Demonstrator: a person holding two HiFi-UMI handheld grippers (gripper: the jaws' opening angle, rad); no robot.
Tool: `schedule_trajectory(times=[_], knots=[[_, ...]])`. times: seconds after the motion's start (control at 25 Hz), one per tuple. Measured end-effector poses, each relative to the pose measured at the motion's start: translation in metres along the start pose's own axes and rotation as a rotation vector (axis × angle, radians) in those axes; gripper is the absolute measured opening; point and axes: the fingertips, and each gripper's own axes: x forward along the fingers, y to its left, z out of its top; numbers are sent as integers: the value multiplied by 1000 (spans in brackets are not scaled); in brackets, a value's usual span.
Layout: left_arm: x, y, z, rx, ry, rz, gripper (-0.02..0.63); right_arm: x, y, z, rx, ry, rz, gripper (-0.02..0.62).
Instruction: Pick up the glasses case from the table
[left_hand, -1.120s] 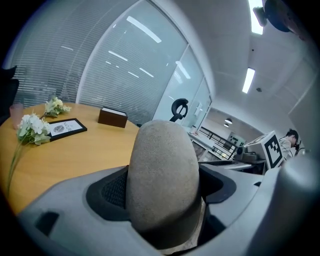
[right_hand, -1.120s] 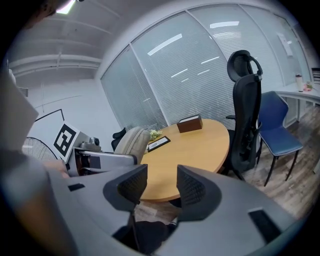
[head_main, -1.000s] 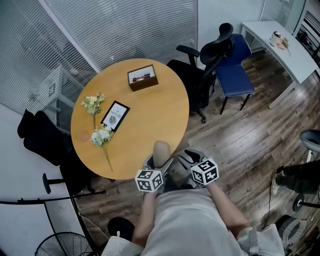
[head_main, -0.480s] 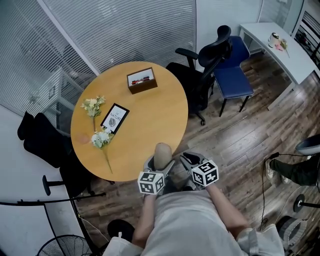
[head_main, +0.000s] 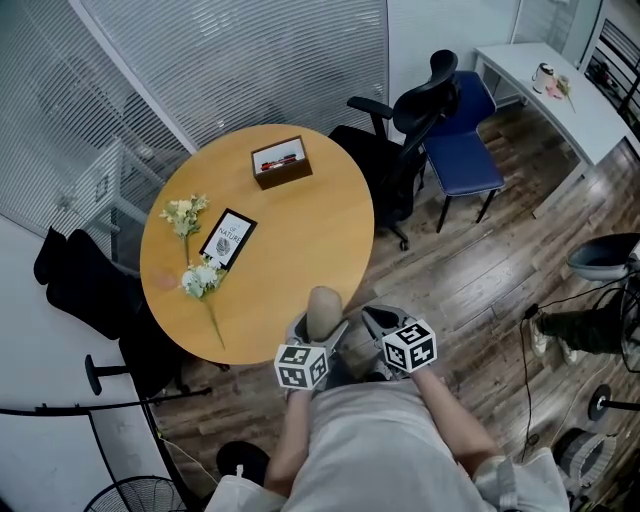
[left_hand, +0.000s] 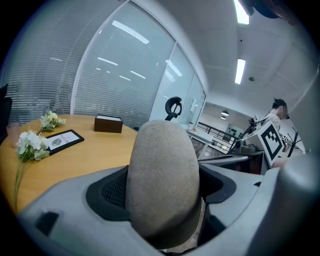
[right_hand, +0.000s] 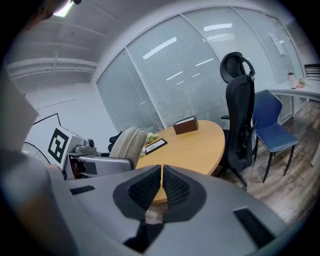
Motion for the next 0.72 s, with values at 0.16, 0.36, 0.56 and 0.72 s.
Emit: schedule_trajectory(times=[0.16, 0.36, 0.56, 0.72], knots=[[-1, 1, -1, -1, 0, -2, 377, -1, 1, -1, 5, -2, -1, -3], [-1, 0, -3, -14, -5, -5, 377, -3, 6, -2, -10, -5, 21, -3], [-1, -1, -5, -14, -3, -12, 377, -5, 9, -2, -23, -15, 24, -3], [0, -3, -5, -12, -1, -18, 377, -9, 6, 0, -19, -27, 15, -3]])
